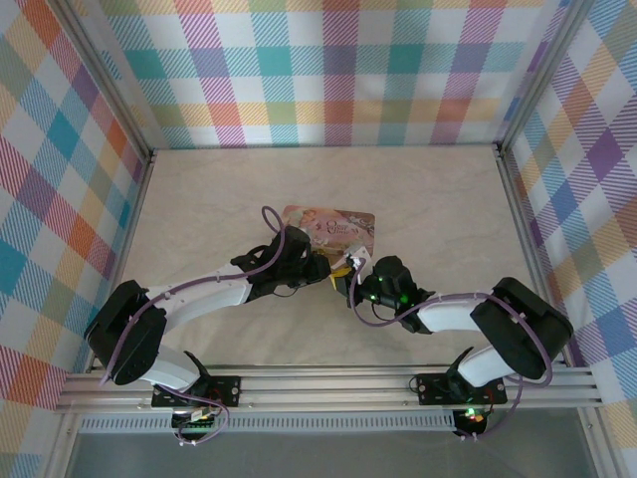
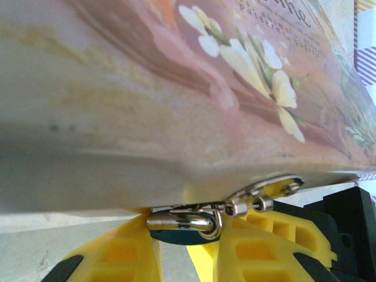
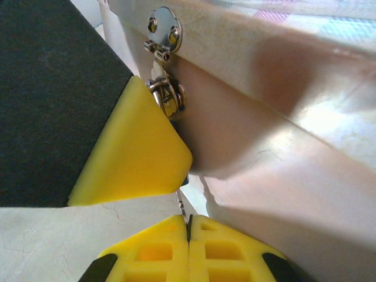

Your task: Unlock a padlock with a key

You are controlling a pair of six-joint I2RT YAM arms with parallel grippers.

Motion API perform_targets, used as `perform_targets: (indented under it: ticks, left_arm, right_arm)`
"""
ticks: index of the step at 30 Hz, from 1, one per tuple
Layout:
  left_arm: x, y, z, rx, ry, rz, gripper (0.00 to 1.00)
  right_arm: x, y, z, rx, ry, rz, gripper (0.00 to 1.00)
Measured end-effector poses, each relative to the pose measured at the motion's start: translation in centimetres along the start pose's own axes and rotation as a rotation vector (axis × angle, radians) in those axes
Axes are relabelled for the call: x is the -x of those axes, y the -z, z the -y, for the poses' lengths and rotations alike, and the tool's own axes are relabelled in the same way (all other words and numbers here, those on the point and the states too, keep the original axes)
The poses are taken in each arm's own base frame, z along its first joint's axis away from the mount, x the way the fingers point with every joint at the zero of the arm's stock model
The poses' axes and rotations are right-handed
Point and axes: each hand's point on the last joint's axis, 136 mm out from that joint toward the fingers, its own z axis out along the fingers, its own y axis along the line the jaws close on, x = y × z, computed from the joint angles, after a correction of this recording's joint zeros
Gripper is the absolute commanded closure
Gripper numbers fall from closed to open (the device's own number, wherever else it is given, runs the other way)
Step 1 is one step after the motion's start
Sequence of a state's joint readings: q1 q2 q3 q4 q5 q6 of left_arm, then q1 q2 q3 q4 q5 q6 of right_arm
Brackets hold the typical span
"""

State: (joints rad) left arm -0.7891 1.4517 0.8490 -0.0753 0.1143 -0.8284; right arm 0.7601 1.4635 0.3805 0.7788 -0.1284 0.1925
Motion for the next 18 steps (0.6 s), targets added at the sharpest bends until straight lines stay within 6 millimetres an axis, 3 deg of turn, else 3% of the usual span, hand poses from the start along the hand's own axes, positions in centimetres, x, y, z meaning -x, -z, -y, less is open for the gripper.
perform_targets:
  ticks: [18]
  left_arm:
    - [0.41,0.02,-0.31,0.011,0.026,0.016,0.84]
  right_arm:
    - [0.21,-0.91,0.34,-0.002,0.046,0.040,1.00]
